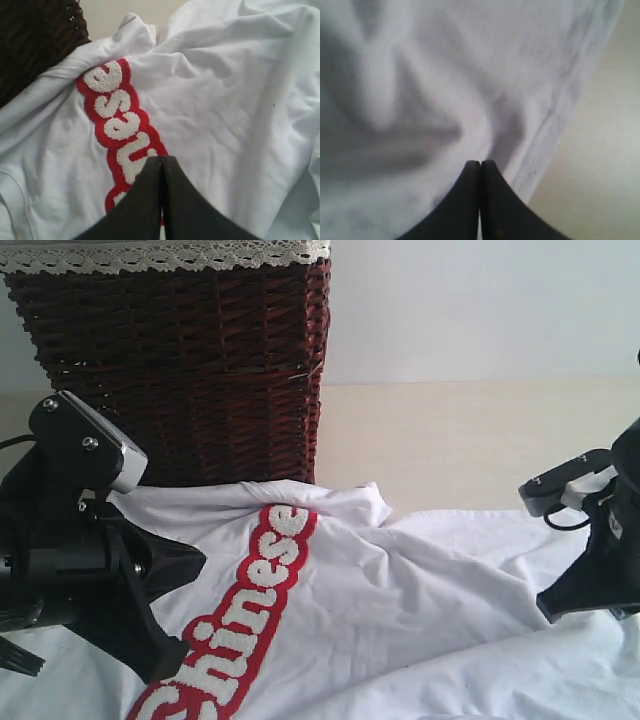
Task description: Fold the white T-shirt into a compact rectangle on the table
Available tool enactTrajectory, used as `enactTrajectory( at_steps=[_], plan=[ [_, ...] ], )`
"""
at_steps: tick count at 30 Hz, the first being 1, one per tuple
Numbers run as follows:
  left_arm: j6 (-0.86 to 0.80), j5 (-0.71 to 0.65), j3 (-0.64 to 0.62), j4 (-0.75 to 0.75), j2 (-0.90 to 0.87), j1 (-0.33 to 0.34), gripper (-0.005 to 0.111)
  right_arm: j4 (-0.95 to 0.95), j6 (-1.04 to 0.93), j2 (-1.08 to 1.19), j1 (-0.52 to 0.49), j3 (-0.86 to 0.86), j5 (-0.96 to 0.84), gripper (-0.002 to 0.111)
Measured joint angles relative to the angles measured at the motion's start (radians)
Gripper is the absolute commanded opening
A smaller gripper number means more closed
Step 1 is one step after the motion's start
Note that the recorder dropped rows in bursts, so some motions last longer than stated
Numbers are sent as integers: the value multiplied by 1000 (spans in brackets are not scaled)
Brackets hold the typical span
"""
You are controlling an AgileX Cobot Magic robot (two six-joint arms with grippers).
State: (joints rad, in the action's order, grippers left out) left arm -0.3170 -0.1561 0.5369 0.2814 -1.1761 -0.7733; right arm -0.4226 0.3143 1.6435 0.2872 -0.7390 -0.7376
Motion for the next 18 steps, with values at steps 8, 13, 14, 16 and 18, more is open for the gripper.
enactTrajectory(
  at_steps=[8, 13, 14, 16, 18],
  plan=[
    [-4, 0, 0, 0, 0, 0, 0, 62, -24, 151, -108, -91, 131, 0],
    [-4, 0, 0, 0, 0, 0, 0, 72, -28, 243, -153, -150, 143, 0],
    [-4, 0, 0, 0, 0, 0, 0, 75, -28, 253, -162, -164, 146, 0],
    [-4, 0, 0, 0, 0, 0, 0, 76, -28, 275, -186, -193, 153, 0],
    [-4, 0, 0, 0, 0, 0, 0, 76, -28, 293, -205, -220, 174, 0]
  ],
)
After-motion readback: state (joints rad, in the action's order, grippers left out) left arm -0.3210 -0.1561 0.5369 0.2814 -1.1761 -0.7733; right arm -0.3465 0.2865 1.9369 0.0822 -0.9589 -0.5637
